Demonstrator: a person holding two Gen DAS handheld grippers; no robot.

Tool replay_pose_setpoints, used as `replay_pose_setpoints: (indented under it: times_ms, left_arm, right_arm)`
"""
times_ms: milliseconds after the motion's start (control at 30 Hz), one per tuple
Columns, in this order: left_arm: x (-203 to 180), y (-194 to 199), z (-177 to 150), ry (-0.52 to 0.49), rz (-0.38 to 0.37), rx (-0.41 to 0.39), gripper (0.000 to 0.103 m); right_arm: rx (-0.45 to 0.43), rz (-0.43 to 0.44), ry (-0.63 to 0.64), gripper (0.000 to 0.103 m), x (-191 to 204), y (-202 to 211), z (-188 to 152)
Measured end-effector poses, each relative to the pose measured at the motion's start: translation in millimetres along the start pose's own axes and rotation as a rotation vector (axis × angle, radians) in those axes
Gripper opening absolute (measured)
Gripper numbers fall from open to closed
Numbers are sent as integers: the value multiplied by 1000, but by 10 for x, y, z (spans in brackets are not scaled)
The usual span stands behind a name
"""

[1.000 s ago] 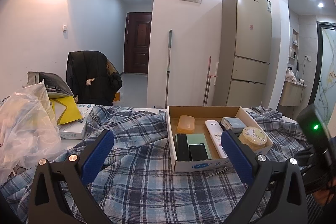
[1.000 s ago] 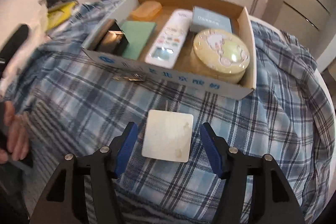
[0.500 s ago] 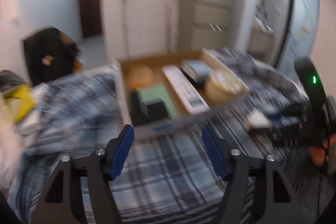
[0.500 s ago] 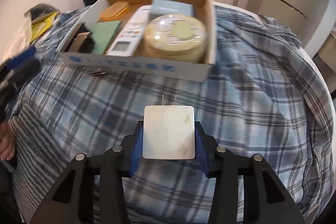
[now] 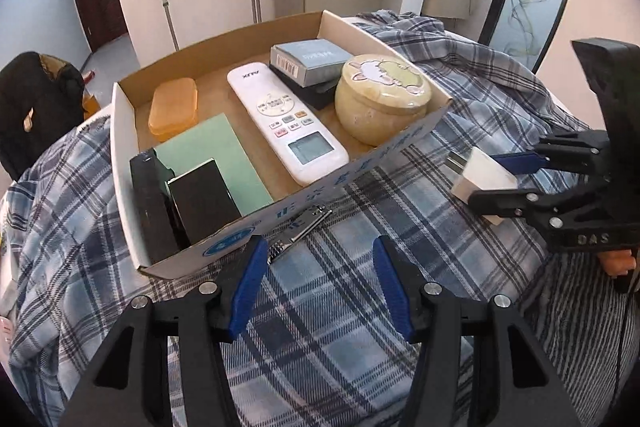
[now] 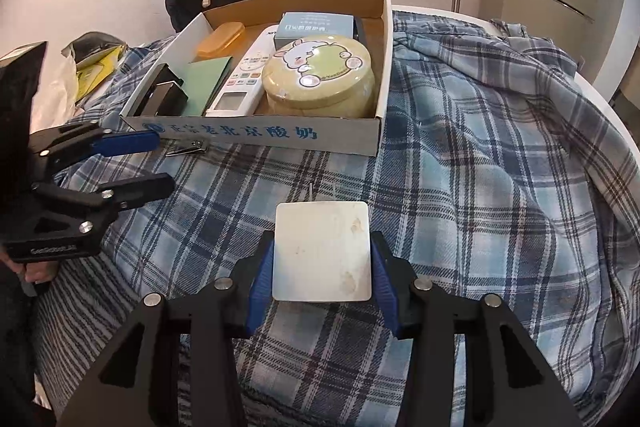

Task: Organize rigid objects
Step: 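Move the left tool down to the metal nail clipper beside the box, then grasp the nail clipper with the left tool while the right tool holds the adapter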

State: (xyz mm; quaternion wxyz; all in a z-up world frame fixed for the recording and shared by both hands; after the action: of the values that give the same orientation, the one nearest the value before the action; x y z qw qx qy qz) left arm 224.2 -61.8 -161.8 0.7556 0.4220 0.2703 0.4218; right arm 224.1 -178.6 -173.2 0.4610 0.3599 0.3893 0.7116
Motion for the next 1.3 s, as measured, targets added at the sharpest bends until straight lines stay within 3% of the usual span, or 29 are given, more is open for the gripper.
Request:
replay_pose_setpoints:
  times_ms: [267,533,667,733,800,833,867,933,1133,1233,1300]
  left_arm:
    - [113,-118,62,65,-65,27,63]
    - [-176,-48,-51,-12,-136,51,63]
    - [-284,89,-56,-59,-93,6,63]
    - [-252,136,7,-44,-62,-29,63]
    - [-199,99,77,-11,-64,-15,63]
    - [-175,53,102,8,-71,-1,61]
    - [-153,-1,122,30,-83,14,50]
    - [-120,-96,137,65,-106,44,41]
    - [-79,-195,179,85,-79,38,33]
    - [-73,-203,157,81,-47,47,9]
    - [-82,-195,134,92,-61,51,9]
  right_arm:
    - [2,0,8,45,14,0,-8]
    - [2,5,7,45,13,2,-13]
    - [2,6,7,45,13,-1,-10]
    - [2,5,7,45,11,-2,-9]
    - [2,5,8,45,11,-3,-9]
    - [2,5,8,45,11,-3,-9]
    - [2,5,8,45,12,-3,-9]
    - [2,6,8,45,12,-2,-10]
    - [3,9,10,45,15,-3,-8]
    - [4,9,12,45,20,-2,-11]
    - [4,7,15,45,25,-2,-13]
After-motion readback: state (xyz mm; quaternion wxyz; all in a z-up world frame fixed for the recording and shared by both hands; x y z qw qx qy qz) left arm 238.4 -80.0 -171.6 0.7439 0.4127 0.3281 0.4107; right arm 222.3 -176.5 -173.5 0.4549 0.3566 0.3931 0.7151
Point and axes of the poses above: each gripper's, at about its wrist camera, not at the fingertips, and y roughly against the way its jaws point, x to its left, z to its top, the point moved 9 cm from there along -y, roughly the way its jaws point, and after that the axes turned 5 degrees about x, right-handed, at the moved point
